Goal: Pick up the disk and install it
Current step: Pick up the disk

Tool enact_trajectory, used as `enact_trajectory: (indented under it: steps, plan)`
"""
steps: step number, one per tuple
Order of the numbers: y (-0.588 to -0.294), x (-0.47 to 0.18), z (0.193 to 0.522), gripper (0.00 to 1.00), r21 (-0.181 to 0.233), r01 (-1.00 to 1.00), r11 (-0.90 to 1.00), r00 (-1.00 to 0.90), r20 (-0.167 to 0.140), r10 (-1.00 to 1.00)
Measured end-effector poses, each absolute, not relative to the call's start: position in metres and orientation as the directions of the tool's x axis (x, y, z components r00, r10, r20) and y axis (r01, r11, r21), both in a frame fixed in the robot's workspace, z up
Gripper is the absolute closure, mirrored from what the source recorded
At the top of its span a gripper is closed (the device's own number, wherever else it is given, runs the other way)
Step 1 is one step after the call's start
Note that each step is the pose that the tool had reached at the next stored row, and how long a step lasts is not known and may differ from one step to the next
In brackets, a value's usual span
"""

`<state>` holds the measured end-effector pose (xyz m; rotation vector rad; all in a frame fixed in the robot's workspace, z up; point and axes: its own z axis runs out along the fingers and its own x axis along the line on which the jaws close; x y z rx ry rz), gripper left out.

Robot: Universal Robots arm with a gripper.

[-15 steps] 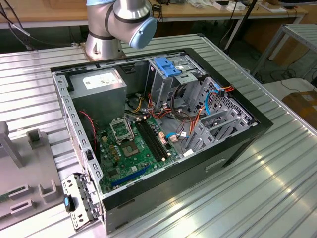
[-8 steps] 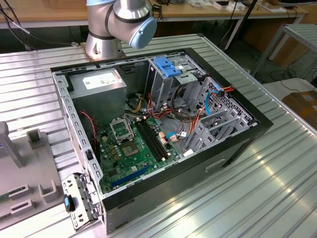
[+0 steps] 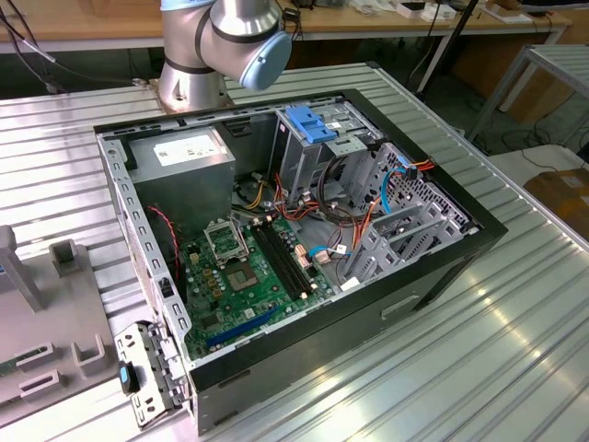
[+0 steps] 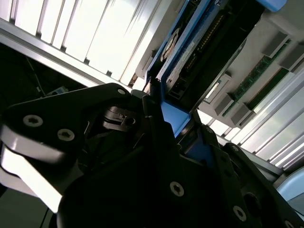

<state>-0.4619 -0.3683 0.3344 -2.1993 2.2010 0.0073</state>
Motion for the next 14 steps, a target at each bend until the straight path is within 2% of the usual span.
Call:
enact_trajectory:
  steps: [14]
  plan:
    - [-0.3683,-0.4618,0.3379,0.63,-0.018,-1.000,0.001,-0.001,-0.025,-1.000]
